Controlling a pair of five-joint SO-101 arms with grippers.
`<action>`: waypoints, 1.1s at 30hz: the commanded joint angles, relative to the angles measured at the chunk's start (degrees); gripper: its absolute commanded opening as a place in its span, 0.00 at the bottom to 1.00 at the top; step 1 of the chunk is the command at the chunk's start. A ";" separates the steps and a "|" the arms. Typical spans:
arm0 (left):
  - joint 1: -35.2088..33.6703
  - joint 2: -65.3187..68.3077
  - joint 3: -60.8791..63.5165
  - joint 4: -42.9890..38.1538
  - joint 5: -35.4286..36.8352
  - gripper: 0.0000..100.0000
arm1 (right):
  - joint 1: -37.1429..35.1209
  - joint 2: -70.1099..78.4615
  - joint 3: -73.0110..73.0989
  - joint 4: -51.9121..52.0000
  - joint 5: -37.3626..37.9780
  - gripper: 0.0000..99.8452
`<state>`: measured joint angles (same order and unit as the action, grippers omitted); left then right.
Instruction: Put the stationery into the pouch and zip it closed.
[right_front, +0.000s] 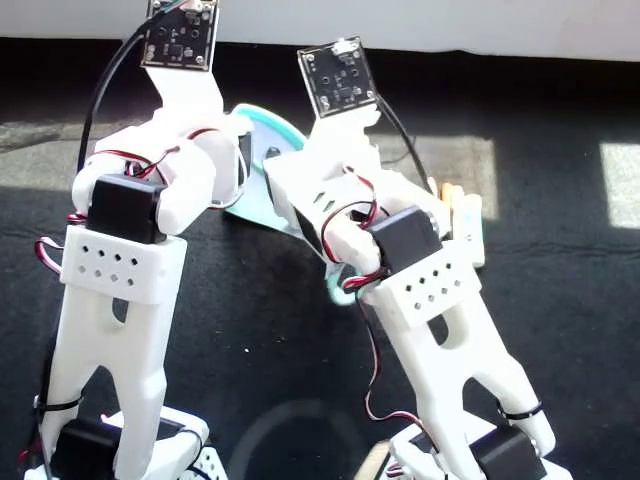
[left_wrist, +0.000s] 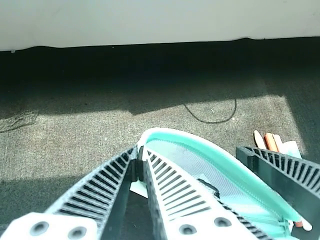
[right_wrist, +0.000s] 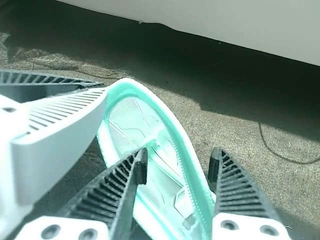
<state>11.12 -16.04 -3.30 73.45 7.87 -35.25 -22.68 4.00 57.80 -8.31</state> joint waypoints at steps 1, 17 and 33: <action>0.13 0.84 1.54 1.58 0.26 0.01 | 2.68 -1.89 -7.08 1.19 0.62 0.20; 0.04 0.84 1.45 5.19 0.26 0.01 | 36.09 5.67 -14.64 17.01 0.97 0.05; 0.13 0.84 1.80 9.49 0.26 0.01 | 30.02 63.34 -54.64 28.00 14.59 0.14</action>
<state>11.12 -16.04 -3.38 81.10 7.87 -4.48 33.49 -36.53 82.24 5.23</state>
